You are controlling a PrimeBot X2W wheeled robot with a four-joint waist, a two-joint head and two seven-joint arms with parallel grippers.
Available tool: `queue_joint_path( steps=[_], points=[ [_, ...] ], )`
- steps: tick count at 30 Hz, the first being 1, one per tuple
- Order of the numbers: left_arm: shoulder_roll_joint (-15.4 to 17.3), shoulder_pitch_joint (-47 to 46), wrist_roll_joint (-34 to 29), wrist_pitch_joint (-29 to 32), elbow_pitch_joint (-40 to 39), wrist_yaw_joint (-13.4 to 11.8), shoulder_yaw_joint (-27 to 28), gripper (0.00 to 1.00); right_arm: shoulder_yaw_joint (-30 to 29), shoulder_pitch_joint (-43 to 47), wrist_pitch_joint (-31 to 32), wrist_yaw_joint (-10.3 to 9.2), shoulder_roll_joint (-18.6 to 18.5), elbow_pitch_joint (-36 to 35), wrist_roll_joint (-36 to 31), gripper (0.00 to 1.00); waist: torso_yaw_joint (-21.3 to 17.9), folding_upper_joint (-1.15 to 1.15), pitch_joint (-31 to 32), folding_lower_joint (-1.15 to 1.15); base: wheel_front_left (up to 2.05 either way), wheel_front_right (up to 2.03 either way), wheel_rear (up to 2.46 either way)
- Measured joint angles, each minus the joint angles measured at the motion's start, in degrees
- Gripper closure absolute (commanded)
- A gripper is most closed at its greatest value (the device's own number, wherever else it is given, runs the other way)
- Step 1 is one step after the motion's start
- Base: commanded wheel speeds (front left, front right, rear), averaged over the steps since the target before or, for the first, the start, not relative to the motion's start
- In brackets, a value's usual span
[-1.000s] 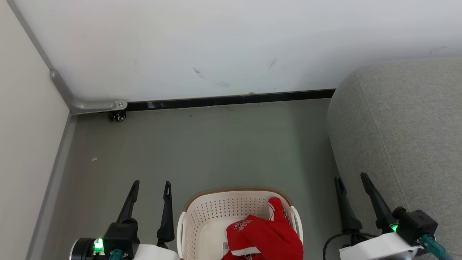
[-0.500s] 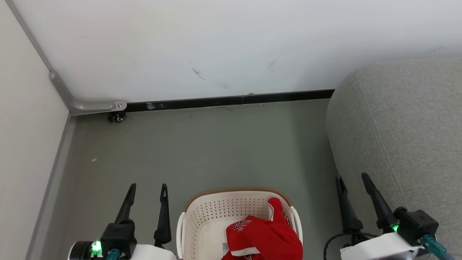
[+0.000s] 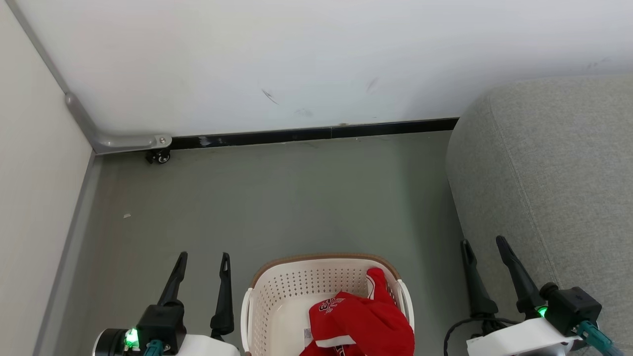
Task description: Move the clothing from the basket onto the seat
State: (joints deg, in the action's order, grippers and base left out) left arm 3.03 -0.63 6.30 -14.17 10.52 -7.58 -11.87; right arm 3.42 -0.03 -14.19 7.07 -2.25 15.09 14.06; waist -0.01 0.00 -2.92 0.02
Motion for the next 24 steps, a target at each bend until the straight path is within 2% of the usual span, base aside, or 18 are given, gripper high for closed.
queue_joint_path(
  steps=[11, 24],
  points=[
    [1.0, -1.7, -1.2, 0.0, 1.1, 0.1, 0.1, 0.0, -1.0, -0.2, 0.0, 0.0, 0.0, -1.1, 0.0, 0.0, -0.3, 0.0, -1.1, 0.0, 0.0, 0.0, 0.0],
    [1.9, -4.8, -2.5, -0.1, 2.7, 1.6, -1.2, 0.0, -1.6, -1.5, 0.0, 0.0, 0.0, -3.7, -0.3, 0.0, -1.3, 0.0, -3.5, -0.01, 0.0, 0.0, 0.0]
  ],
)
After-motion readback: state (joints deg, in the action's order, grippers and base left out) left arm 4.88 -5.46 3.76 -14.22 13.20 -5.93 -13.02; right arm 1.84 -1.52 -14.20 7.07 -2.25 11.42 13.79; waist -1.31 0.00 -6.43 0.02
